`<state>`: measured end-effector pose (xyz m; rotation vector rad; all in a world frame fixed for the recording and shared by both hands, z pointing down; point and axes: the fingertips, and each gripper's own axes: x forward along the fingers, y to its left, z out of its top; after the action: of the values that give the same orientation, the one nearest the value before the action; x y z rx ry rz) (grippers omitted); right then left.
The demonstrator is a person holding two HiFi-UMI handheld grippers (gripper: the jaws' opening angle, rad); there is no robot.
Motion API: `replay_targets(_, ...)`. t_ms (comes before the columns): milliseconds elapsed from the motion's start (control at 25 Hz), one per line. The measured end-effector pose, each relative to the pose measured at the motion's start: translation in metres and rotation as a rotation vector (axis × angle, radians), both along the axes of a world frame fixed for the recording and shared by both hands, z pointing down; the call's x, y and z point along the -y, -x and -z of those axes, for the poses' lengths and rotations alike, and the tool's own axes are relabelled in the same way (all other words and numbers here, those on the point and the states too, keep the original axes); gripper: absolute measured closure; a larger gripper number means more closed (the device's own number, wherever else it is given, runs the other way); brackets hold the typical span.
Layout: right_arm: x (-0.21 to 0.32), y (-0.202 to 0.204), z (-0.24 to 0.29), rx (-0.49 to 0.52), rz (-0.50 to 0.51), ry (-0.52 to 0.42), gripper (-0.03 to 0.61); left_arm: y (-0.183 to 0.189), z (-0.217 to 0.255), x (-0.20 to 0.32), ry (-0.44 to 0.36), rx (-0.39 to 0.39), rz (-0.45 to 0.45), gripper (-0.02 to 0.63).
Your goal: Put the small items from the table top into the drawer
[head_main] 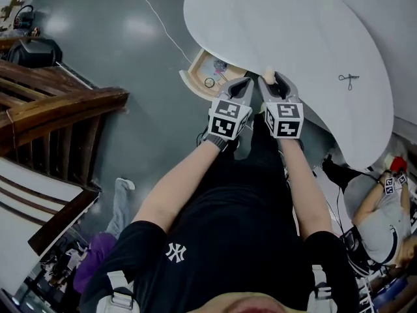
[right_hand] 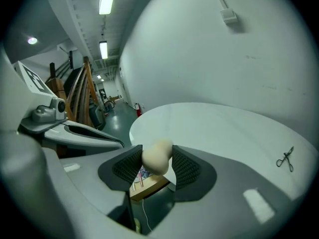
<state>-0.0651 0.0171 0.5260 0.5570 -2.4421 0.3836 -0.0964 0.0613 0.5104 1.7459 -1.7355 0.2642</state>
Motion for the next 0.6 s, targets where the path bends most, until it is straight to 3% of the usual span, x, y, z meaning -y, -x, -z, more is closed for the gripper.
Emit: replay_targets(600,-0.095,0.083,-0.067,-0.081,0.274,0.044,0.362,0.081,-0.037,-0.08,0.058,0.005,0.191,0.614)
